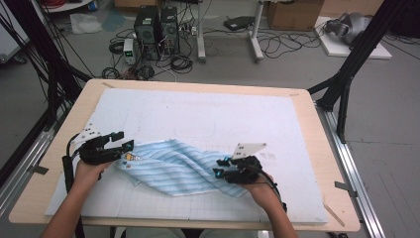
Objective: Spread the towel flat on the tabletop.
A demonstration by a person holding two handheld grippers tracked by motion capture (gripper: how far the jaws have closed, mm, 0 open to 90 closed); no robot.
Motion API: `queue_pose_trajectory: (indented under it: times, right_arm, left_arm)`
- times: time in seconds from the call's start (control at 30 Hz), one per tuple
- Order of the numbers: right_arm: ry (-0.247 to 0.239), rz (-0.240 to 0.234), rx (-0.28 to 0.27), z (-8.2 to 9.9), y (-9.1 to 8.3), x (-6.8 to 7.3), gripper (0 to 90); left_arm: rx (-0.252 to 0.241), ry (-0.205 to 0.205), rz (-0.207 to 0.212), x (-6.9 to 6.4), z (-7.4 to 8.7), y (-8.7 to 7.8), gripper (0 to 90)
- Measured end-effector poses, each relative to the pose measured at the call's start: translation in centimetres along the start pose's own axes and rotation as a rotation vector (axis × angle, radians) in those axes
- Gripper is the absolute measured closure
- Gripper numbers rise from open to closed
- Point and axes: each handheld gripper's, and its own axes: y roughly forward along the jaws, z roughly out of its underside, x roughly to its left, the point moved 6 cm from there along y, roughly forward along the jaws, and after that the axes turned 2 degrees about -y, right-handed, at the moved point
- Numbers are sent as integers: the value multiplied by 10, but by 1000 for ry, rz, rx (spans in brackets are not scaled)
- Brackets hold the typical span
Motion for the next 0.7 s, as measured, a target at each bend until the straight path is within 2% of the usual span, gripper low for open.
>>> queue_pose_trajectory:
  times: [0.03, 0.07, 0.1, 0.13, 0.17, 0.2, 0.23, 0.27, 0.3, 0.37, 0.4, 0.43, 0.47, 0.5, 0.53, 0.6, 0.63, 0.67, 0.7]
  right_arm:
    - [22, 67, -41, -6, -7, -10, 577]
    - [68, 171, -61, -12, -15, -27, 552]
    - [68, 171, -61, -12, -15, -27, 552]
    - [108, 272, -36, -13, -19, -47, 529]
    - [108, 272, -36, -13, -19, -47, 529]
    - [129, 295, -14, -12, -17, -54, 530]
    - [142, 295, 28, -9, -13, -60, 531]
    - [139, 299, 46, -8, -11, -62, 533]
    - [135, 293, 89, -4, -4, -64, 530]
    - [127, 253, 153, 2, 8, -63, 514]
    - [104, 221, 201, 6, 18, -60, 504]
    - [104, 221, 201, 6, 18, -60, 504]
    - [84, 210, 220, 8, 21, -59, 508]
    - [70, 195, 244, 10, 24, -56, 533]
    - [57, 189, 245, 9, 26, -54, 571]
    - [20, 168, 257, 8, 26, -51, 723]
    - [23, 163, 263, 8, 25, -49, 776]
    - [5, 164, 269, 7, 26, -49, 806]
    - [-15, 184, 279, 6, 26, -49, 818]
  left_arm:
    - [-1, 1, 0, 0, 0, 0, 380]
    - [0, 2, 1, 0, 0, 0, 380]
    - [0, 2, 1, 0, 0, 0, 380]
    - [1, 4, 3, 0, 0, 0, 380]
    - [-2, 3, 4, -1, 0, 1, 380]
    - [-4, 3, 4, -1, -1, 0, 380]
    - [-7, 2, 4, -1, -1, 0, 379]
    - [-9, -2, 4, 0, -1, 0, 379]
    - [-9, 0, 3, 0, -1, 0, 379]
    - [-11, -4, 1, 1, -1, 0, 377]
    - [-16, -5, 1, 0, -1, 0, 375]
    - [-16, -4, 1, 0, -1, 0, 375]
    - [-17, -5, 3, 0, -2, -1, 373]
    - [-24, -13, 5, 0, -2, -1, 367]
    - [-28, -14, 4, 0, -3, -1, 358]
    - [-42, -15, 3, 0, -4, -1, 344]
    - [-49, -20, -4, 0, -5, -2, 332]
    - [-53, -27, -9, 1, -5, -2, 317]
    - [-55, -30, -11, 1, -5, -2, 305]
